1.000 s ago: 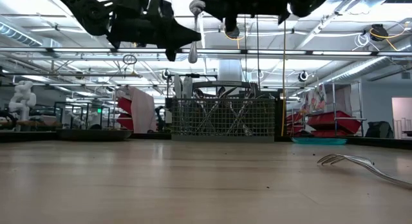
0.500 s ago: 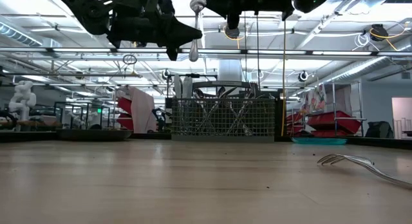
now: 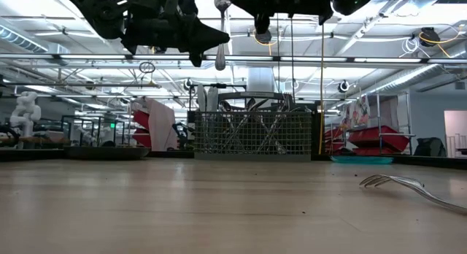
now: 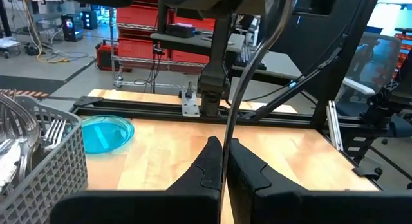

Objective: Sort silverware
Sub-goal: Put the spoon into the silverware organizer

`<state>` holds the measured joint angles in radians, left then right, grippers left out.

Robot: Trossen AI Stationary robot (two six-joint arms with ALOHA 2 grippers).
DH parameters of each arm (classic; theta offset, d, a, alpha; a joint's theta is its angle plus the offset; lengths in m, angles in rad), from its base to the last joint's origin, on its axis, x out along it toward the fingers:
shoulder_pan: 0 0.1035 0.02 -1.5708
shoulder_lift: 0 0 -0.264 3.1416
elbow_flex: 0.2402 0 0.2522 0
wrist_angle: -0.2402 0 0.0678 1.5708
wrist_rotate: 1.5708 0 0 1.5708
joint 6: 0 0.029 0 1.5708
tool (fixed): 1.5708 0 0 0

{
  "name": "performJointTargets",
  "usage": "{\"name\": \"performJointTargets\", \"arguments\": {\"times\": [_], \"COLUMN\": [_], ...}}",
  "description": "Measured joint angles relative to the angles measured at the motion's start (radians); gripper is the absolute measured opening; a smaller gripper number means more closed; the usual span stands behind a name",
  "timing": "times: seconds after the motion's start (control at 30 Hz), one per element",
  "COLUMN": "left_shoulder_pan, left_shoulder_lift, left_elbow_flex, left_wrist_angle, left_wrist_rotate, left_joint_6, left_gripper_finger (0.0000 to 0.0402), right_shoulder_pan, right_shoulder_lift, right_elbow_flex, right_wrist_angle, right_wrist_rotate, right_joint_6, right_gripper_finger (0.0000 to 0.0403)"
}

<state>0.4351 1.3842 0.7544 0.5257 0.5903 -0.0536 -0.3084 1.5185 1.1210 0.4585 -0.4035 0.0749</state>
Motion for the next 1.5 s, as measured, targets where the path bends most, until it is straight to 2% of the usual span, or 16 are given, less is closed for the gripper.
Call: {"name": "performJointTargets", "arguments": {"times": [0.27,0.37,0.47,0.6,0.77,0.93,1.1,1.37,1.5], "left_shoulder_pan": [0.000,0.010,0.027,0.048,0.052,0.066,0.091,0.116,0.121], "left_shoulder_lift": [0.000,0.000,0.000,0.000,0.000,-0.013,-0.051,-0.115,-0.152], "left_elbow_flex": [0.000,0.000,0.000,0.000,0.001,0.002,-0.003,-0.006,-0.027], "left_wrist_angle": [0.000,0.000,-0.018,-0.048,-0.068,-0.131,-0.217,-0.232,-0.236], "left_wrist_rotate": [-0.002,-0.019,-0.020,-0.042,-0.047,-0.106,-0.113,-0.117,-0.118], "left_joint_6": [-0.017,-0.099,-0.154,-0.189,-0.200,-0.149,-0.108,-0.088,-0.088], "left_gripper_finger": [0.0016,0.0059,0.0119,0.0191,0.0244,0.0257,0.0258,0.0258,0.0258], "right_shoulder_pan": [0.000,0.003,0.002,0.002,-0.009,-0.041,-0.097,-0.180,-0.181], "right_shoulder_lift": [0.000,0.001,0.002,0.002,0.002,0.002,0.008,0.070,0.142], "right_elbow_flex": [0.000,0.000,0.000,0.000,0.000,0.000,0.001,0.000,0.000], "right_wrist_angle": [-0.001,0.002,0.004,0.018,0.017,0.018,0.058,0.178,0.259], "right_wrist_rotate": [-0.014,0.011,0.031,0.114,0.238,0.325,0.479,0.399,0.360], "right_joint_6": [0.000,-0.012,-0.032,-0.062,-0.082,-0.106,-0.169,-0.078,-0.017], "right_gripper_finger": [0.0004,0.0001,0.0001,0.0001,0.0000,0.0000,0.0001,0.0001,0.0001]}}
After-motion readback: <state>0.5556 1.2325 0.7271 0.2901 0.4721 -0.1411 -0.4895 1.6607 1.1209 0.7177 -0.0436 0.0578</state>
